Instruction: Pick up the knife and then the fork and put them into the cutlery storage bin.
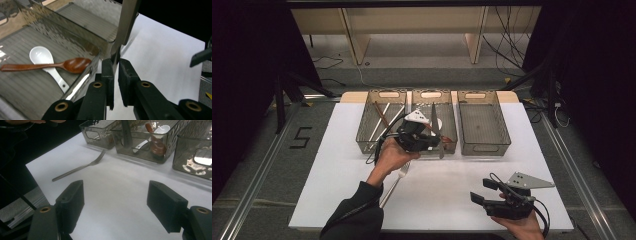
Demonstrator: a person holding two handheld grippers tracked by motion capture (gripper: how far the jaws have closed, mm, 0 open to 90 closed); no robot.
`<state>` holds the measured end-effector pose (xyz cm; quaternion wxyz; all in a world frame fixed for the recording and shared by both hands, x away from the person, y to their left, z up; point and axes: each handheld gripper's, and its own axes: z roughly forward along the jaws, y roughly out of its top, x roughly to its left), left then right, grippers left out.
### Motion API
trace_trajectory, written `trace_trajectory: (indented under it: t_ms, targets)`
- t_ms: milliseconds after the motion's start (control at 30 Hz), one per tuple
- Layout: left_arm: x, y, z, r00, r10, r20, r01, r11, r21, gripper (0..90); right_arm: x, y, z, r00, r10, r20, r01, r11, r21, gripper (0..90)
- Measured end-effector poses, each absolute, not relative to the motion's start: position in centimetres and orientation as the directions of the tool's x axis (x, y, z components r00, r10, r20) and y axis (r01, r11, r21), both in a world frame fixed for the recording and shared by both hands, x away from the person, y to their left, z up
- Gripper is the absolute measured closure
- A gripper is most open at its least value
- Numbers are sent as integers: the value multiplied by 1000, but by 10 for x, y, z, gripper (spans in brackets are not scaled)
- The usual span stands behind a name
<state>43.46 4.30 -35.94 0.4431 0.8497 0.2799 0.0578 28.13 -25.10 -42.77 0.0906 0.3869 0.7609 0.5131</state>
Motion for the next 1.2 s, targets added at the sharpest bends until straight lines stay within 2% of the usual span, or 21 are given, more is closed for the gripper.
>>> trace_trajectory:
  t_ms: [567,933,1200]
  targets:
    - [479,-6,-334,846,511,-153,417,-454,787,828,276,-260,-428,-678,680,278,504,156,849,307]
    - [496,-42,-333,858,486,-164,418,-477,773,827,273,-263,-428,-679,677,282,508,156,847,307]
    - [509,-58,-346,847,494,-196,457,-487,744,827,272,-264,-429,-682,674,283,505,155,849,307]
